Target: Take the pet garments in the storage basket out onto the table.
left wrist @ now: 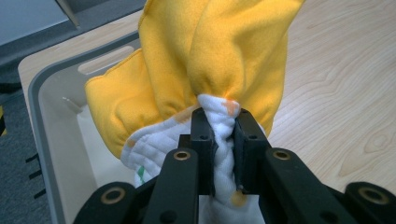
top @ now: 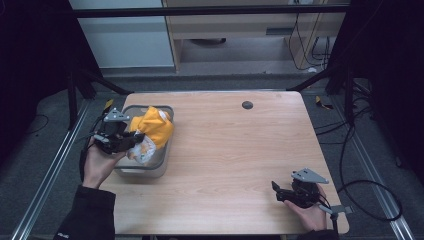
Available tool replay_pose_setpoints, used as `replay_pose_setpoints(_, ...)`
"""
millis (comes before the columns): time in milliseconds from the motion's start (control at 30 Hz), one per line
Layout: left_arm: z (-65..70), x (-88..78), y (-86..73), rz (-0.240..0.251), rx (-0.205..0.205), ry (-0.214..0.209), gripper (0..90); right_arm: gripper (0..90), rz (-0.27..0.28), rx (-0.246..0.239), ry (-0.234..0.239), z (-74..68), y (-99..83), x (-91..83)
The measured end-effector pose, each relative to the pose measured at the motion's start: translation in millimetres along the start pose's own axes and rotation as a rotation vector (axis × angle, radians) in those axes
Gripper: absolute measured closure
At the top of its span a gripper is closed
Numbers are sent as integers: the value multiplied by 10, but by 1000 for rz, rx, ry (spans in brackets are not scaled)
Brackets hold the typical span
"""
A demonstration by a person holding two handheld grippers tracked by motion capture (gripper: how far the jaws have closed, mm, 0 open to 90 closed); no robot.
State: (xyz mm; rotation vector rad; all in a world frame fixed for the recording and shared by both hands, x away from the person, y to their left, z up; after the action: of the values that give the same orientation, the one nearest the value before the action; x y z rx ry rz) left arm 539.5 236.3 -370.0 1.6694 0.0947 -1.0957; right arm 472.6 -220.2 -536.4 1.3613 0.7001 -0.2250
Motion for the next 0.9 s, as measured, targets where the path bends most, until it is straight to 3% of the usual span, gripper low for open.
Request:
replay_pose_setpoints(467, 302, 22, 99, -2, 70, -57, 804, 143, 6, 3, 1, -10, 8, -11)
replay_pose_setpoints(900, 517, 96, 176, 11, 104, -101, 804, 143, 14, -4, -4, -4, 13, -12)
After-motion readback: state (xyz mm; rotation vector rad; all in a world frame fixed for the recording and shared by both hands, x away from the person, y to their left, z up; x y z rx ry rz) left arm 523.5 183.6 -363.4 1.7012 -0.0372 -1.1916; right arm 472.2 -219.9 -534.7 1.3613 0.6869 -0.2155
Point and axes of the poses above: each handheld gripper's, and its own axes: x roughly forward along the jaws, y roughly out of its top, z roughly to its right, the point moved 8 cm from there along x, roughly forward along the jaws, and after that the axes turned 4 degrees about -y, right-handed, at the moved point
